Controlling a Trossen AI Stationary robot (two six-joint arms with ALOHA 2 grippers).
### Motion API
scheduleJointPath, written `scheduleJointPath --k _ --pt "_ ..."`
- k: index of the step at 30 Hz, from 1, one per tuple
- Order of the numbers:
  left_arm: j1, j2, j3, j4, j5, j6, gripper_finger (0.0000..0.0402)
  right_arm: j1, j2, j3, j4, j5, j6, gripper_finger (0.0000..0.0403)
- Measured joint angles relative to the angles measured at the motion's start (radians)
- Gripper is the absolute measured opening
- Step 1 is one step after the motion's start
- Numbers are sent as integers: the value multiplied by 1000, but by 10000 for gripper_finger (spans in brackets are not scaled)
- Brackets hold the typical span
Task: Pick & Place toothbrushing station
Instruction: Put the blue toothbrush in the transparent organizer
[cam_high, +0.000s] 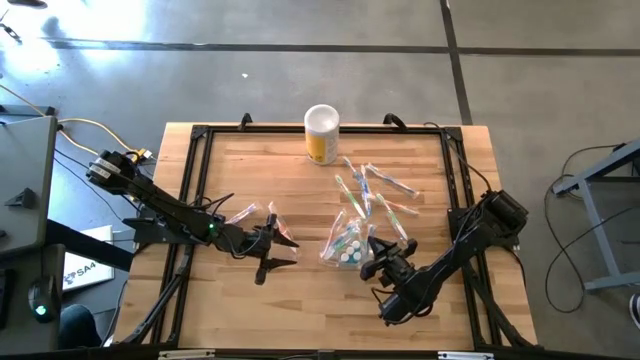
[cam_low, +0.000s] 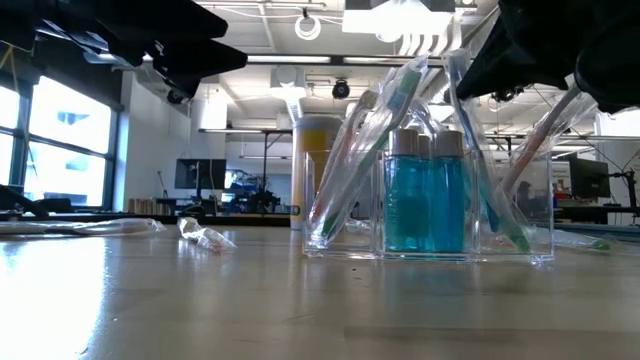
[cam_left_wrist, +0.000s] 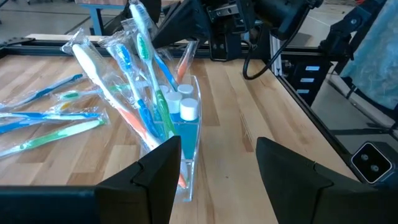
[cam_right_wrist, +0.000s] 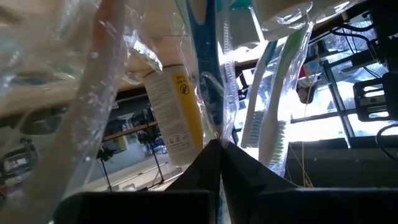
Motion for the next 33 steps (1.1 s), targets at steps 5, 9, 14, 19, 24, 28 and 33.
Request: scheduleJointPath --k 5,9,14,19,24,28,33 --pt "0 0 0 1 0 0 203 3 0 0 0 18 9 3" --pt "0 0 0 1 -1 0 203 8 0 0 0 37 67 3" --pt "0 0 0 17 -2 0 203 8 0 0 0 4 91 3" --pt "0 0 0 22 -3 0 203 8 0 0 -5 -39 67 3" --pt "0 0 0 23 -3 0 203 8 0 0 -7 -83 76 3" --pt "0 0 0 23 -3 0 203 8 0 0 -12 -85 96 3" --pt "0 0 0 23 -3 0 203 8 0 0 -21 -87 79 3"
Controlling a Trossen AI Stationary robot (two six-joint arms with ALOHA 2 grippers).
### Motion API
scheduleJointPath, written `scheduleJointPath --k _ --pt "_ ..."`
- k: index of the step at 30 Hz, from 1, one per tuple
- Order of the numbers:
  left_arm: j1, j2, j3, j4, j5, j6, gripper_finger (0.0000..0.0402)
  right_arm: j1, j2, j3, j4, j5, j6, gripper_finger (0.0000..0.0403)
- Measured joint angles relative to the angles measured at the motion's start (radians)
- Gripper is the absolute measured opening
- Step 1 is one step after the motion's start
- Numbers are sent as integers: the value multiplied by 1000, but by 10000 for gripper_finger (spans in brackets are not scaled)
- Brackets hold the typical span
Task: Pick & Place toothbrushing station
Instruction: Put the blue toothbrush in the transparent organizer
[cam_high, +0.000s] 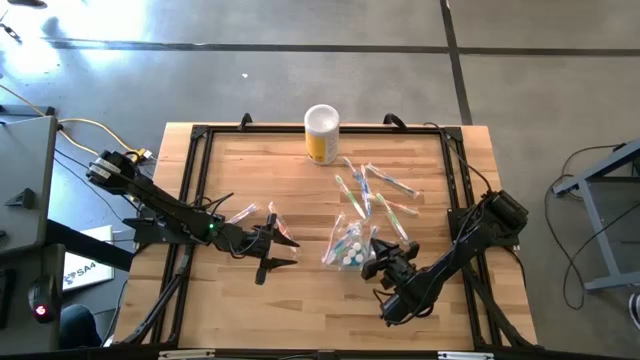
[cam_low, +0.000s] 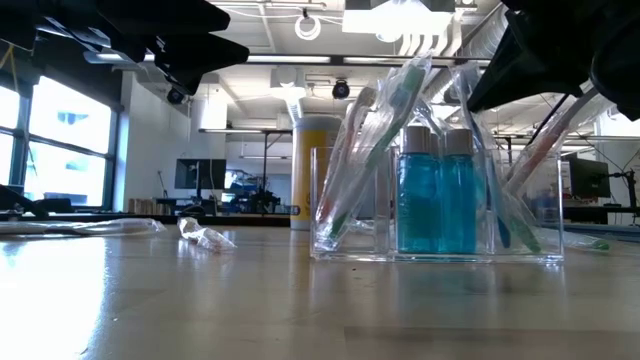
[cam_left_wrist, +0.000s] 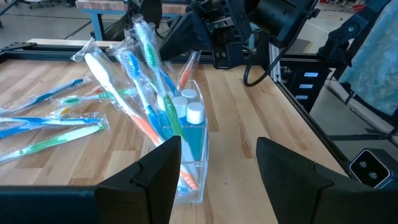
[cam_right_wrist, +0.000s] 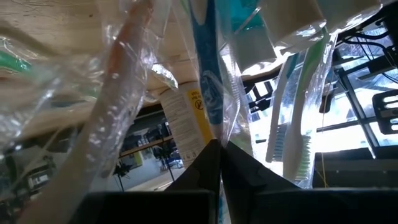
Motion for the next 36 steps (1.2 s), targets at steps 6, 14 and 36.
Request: scheduleJointPath --k 6,14,36 --pt "0 0 0 0 0 0 203 -7 0 0 -7 4 -1 33" --pt "0 0 0 -1 -8 0 203 -7 0 -1 -7 143 -2 115" --pt "0 0 0 -6 -8 0 203 44 -256 23 -9 317 267 133"
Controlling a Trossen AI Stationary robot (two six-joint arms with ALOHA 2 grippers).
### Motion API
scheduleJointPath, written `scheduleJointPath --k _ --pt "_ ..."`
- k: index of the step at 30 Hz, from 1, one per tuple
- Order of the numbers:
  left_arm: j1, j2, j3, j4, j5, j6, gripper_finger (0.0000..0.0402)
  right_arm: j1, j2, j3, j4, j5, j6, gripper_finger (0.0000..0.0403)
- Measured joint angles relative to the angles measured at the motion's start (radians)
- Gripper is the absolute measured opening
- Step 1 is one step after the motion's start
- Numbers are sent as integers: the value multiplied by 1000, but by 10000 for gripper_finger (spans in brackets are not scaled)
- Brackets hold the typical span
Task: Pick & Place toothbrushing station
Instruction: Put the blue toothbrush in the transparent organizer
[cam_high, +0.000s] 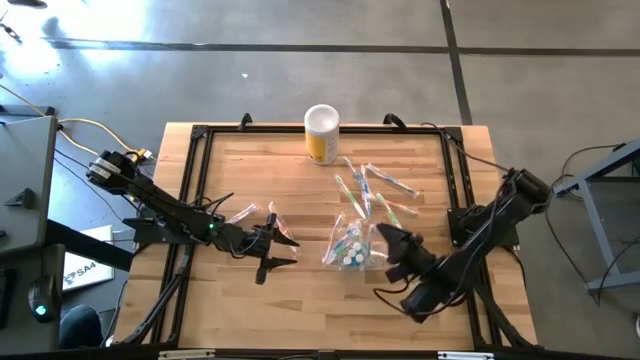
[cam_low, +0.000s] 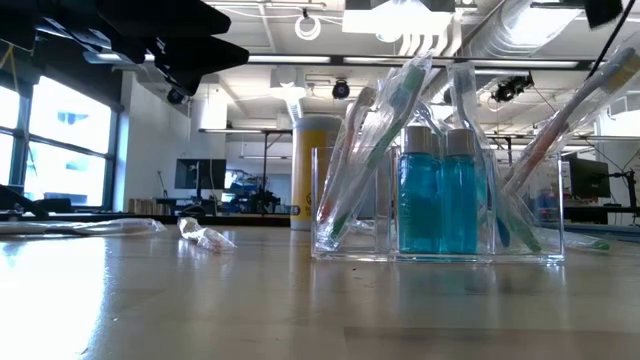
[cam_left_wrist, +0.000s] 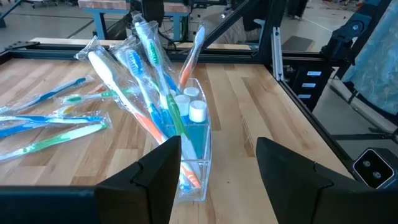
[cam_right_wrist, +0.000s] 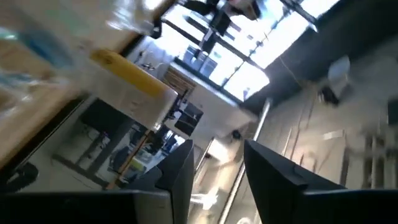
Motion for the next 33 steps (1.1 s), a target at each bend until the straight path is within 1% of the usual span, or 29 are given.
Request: scheduleJointPath --k 4,6,7,9,11,12,14,17,18,20,23,27,29,33 --pt "0 0 0 -1 0 0 203 -1 -108 0 5 96 174 133" --pt "0 0 0 -1 0 0 203 2 -179 0 9 100 352 133" --pt "0 0 0 -1 0 0 203 2 -216 0 9 86 476 133" --pt "0 0 0 -1 0 0 203 2 -293 0 7 33 764 133" --pt "0 0 0 -1 0 0 203 -8 -375 0 -15 -59 1025 133" --pt "0 0 0 -1 0 0 203 -23 -409 0 -27 -111 1111 133" --pt "0 0 0 -1 1 0 203 -58 -465 2 -43 -244 1206 133" --pt "0 0 0 -2 1 0 203 -116 -525 0 -48 -440 1265 133" --pt "0 0 0 -4 3 0 203 -134 -539 -2 -41 -484 1276 133" --pt "0 0 0 -7 5 0 203 -162 -558 -7 -21 -528 1307 133" --pt "0 0 0 -9 14 -2 203 -186 -557 -9 29 -528 1376 133" --pt "0 0 0 -9 14 -3 203 -215 -542 -10 122 -539 1407 133" --pt "0 0 0 -9 14 -3 203 -228 -530 -11 165 -528 1357 133" --pt "-1 0 0 -17 14 -10 203 -269 -495 -10 257 -415 1143 133"
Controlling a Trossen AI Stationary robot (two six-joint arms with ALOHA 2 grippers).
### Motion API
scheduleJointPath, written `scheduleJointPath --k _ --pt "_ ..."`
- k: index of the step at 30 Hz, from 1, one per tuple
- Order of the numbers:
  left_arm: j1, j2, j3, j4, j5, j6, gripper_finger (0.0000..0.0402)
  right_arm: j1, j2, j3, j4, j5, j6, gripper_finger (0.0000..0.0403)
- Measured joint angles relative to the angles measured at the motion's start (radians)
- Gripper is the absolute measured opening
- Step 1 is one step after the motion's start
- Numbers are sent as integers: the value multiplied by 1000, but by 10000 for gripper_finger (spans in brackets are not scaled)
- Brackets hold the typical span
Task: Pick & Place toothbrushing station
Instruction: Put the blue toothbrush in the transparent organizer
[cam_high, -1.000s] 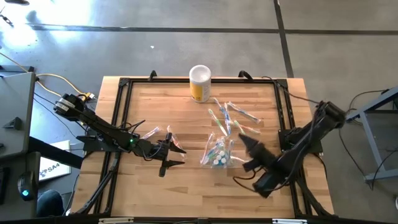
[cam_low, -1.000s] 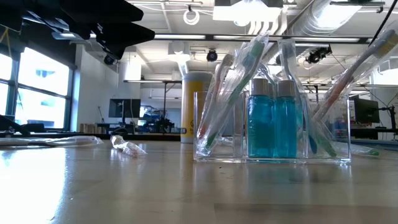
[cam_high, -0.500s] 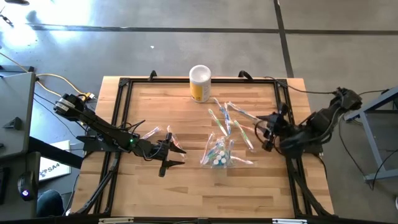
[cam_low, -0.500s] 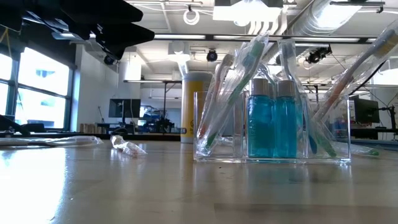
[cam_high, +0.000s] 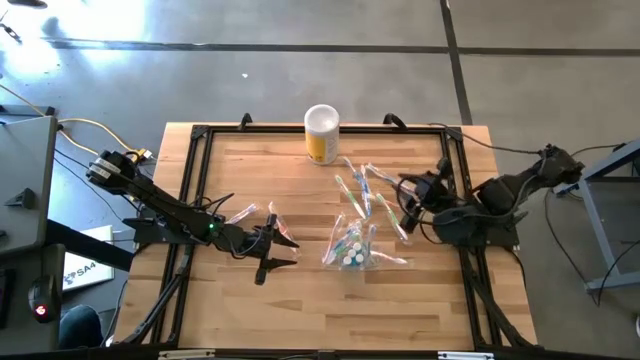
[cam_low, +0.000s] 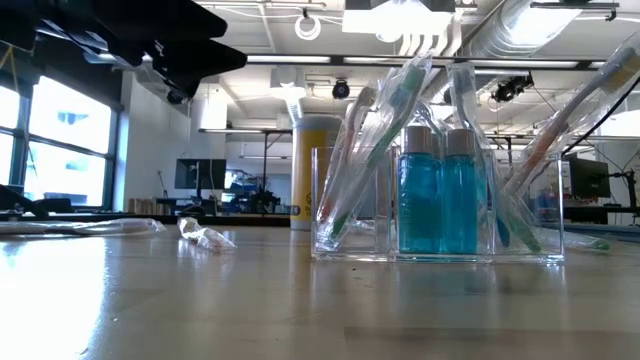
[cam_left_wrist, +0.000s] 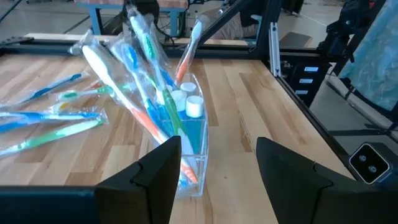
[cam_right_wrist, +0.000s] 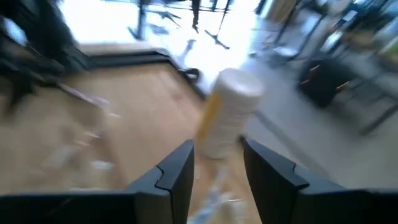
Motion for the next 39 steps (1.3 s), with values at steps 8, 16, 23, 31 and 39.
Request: scheduleJointPath --k 8,16,23,31,39 --pt "0 0 0 -73 8 -77 203 -157 58 0 -177 -44 -8 133" --pt "0 0 0 -90 65 -99 203 -477 48 -87 -417 -302 210 133" --pt "0 0 0 -94 72 -136 203 -765 11 -295 -196 -607 22 133" --pt "0 0 0 -119 71 -199 203 -949 16 -540 190 -810 -110 133" --pt "0 0 0 -128 76 -198 203 -991 17 -670 408 -934 -157 133"
